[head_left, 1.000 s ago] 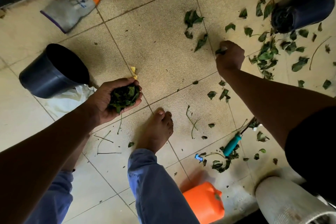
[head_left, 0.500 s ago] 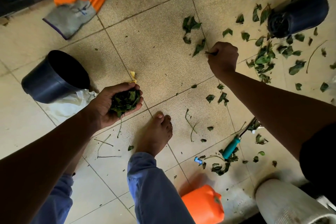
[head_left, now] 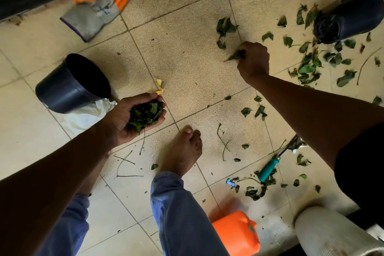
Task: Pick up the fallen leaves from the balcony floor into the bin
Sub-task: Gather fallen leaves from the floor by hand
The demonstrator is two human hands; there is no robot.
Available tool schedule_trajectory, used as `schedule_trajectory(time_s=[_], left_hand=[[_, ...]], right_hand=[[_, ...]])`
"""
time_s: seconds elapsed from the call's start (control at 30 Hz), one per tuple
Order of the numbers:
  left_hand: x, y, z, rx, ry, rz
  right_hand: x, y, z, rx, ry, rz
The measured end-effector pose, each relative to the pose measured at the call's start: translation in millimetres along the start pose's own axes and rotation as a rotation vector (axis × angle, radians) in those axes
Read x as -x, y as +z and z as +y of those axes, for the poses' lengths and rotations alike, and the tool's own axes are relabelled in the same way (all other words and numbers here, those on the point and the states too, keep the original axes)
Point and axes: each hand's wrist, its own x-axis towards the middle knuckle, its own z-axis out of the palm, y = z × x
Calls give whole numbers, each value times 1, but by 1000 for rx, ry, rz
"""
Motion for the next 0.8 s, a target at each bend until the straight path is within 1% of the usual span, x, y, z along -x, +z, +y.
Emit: schedule_trajectory(time_s=[0.13, 0.23, 0.33, 0.43, 0.5, 0.63, 0.8], left_hand=[[3, -3, 1, 10, -1, -1], [4, -5, 1, 9, 1, -3], [4, -5, 1, 8, 0, -2], [5, -3, 2, 14, 4, -3], [5, -3, 3, 10, 9, -1], [6, -7, 4, 3, 13, -3], [6, -14, 5, 24, 11, 7]], right_hand=[[-6, -5, 5, -18, 115, 95], [-7, -12, -1, -125, 83, 137], [-1, -14, -12, -205, -46, 105], [4, -11, -24, -183, -172, 13], [5, -9, -32, -182, -167, -13], [4, -4, -44, -147, -142, 18], [-5, 4, -51, -9, -116, -27]])
